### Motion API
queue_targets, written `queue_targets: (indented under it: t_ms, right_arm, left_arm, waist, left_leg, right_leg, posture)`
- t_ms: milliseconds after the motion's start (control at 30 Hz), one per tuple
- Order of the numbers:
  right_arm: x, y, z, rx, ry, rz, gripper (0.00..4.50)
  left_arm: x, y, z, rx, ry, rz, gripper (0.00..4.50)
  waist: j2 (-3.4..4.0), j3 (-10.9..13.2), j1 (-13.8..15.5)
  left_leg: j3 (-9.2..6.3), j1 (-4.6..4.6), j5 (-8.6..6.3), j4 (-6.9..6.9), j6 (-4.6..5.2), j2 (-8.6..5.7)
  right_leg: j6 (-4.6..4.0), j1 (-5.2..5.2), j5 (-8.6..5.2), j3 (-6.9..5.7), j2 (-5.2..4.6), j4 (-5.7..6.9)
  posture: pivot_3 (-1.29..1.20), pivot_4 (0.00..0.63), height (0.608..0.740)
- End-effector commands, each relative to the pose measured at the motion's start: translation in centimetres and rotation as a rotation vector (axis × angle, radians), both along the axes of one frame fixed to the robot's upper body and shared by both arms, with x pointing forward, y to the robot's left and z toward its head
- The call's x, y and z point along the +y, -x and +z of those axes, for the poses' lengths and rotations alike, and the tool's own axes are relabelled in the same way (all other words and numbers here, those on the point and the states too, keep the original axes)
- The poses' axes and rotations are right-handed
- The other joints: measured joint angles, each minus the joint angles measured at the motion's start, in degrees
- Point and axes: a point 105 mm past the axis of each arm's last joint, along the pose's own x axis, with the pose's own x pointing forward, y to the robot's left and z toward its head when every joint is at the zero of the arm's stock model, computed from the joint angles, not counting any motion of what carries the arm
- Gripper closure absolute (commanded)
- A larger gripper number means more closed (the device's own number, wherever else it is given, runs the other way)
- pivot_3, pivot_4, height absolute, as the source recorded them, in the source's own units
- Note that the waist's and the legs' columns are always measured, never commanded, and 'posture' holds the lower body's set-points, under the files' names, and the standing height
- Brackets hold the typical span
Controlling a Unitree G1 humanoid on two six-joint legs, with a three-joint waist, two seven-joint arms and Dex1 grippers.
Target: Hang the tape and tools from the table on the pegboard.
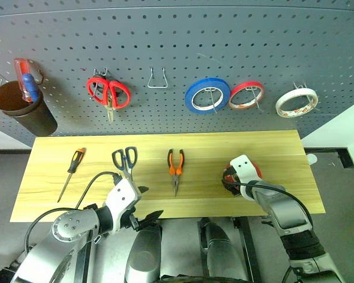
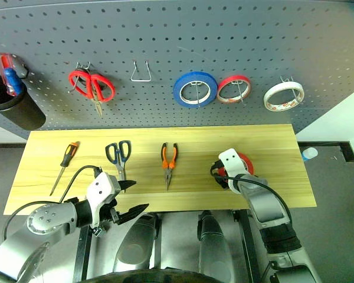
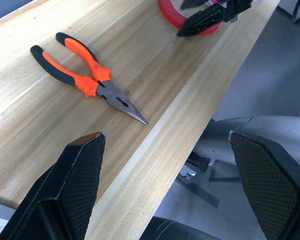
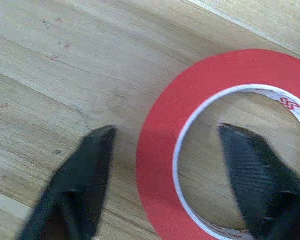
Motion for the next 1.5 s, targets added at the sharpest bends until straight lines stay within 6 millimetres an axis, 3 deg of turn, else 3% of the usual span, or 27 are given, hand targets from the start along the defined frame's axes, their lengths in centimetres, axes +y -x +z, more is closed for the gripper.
queue_targets:
  t_ms: [33, 167, 433, 800, 1033, 1133, 1267, 1500]
  right_arm:
    - [-1.5, 0.7, -1.2, 0.056, 0.054, -0.054, 2.58]
    - [-1.5, 0.6, -1.1, 0.055, 0.055, -0.057, 3.8]
    - [-1.4, 0.2, -1.0, 0.044, 0.058, -0.056, 3.82]
    - [-1.9, -0.3, 0.3, -0.041, 0.042, -0.024, 3.82]
    - [-3.3, 0.9, 1.1, -0.102, 0.023, -0.023, 3.82]
    - [-3.5, 2.6, 1.6, -0.12, -0.009, 0.004, 3.82]
    - [-3.0, 4.5, 3.6, -0.193, -0.083, 0.049, 3.82]
    - [-2.3, 6.2, 7.6, -0.346, -0.235, 0.09, 3.82]
  left_arm:
    - [-0.1, 0.1, 0.9, -0.034, 0.003, -0.005, 0.36]
    - [-0.1, -0.1, 1.0, -0.04, 0.004, -0.001, 0.36]
    - [-0.2, -0.6, 1.4, -0.06, 0.019, 0.006, 0.36]
    - [-2.2, -1.0, 2.8, -0.125, 0.147, -0.11, 0.36]
    - [-3.0, -2.4, 2.5, -0.21, 0.181, -0.17, 0.36]
    - [-3.2, -3.4, 2.4, -0.243, 0.201, -0.183, 0.36]
    - [-3.5, -4.2, 2.2, -0.277, 0.232, -0.2, 0.36]
    - [-4.0, -5.5, 2.2, -0.36, 0.306, -0.203, 0.36]
  waist:
    - [0.0, 0.2, 0.0]
    - [-0.01, 0.3, 0.0]
    - [-0.02, 0.5, 0.0]
    - [-0.06, -0.1, 0.2]
    - [-0.14, -2.7, 1.7]
    - [0.07, -4.3, 1.9]
    - [0.09, -6.7, 1.5]
    - [0.19, -10.3, -0.4]
  left_leg:
    - [-0.01, 0.0, 0.0, 0.0, -0.01, 0.0]
    - [-0.03, 0.0, 0.01, 0.0, -0.03, 0.0]
    - [-0.06, -0.01, 0.01, 0.0, -0.04, 0.0]
    - [-0.09, -0.31, 0.21, 0.04, -0.41, 0.0]
    - [-0.14, -0.97, 0.36, 0.04, -0.67, -0.02]
    - [-0.15, -0.95, 0.36, 0.05, -0.67, -0.02]
    - [-0.17, -0.74, 0.35, 0.09, -0.65, -0.03]
    - [-0.24, -0.13, 0.26, 0.1, -0.48, -0.02]
  right_leg:
    - [0.01, 0.0, -0.01, 0.0, 0.0, -0.01]
    - [0.03, 0.0, -0.02, -0.01, 0.0, -0.01]
    - [0.04, 0.01, -0.02, -0.02, 0.0, -0.02]
    - [0.12, -0.16, 0.05, -0.1, -0.03, -0.05]
    - [0.19, -0.73, 0.25, -0.32, -0.12, -0.06]
    - [0.14, -0.68, 0.29, -0.36, -0.11, -0.06]
    - [0.15, -0.39, 0.3, -0.37, -0.11, -0.12]
    - [0.05, 0.61, 0.44, -0.38, -0.1, -0.82]
  posture:
    - [0.42, 0.338, 0.72]
    - [0.42, 0.338, 0.72]
    - [0.42, 0.322, 0.72]
    - [0.4, 0.206, 0.72]
    - [0.37, 0.122, 0.72]
    - [0.33, 0.086, 0.72]
    - [0.3, 0.061, 0.72]
    - [0.24, 0.015, 0.72]
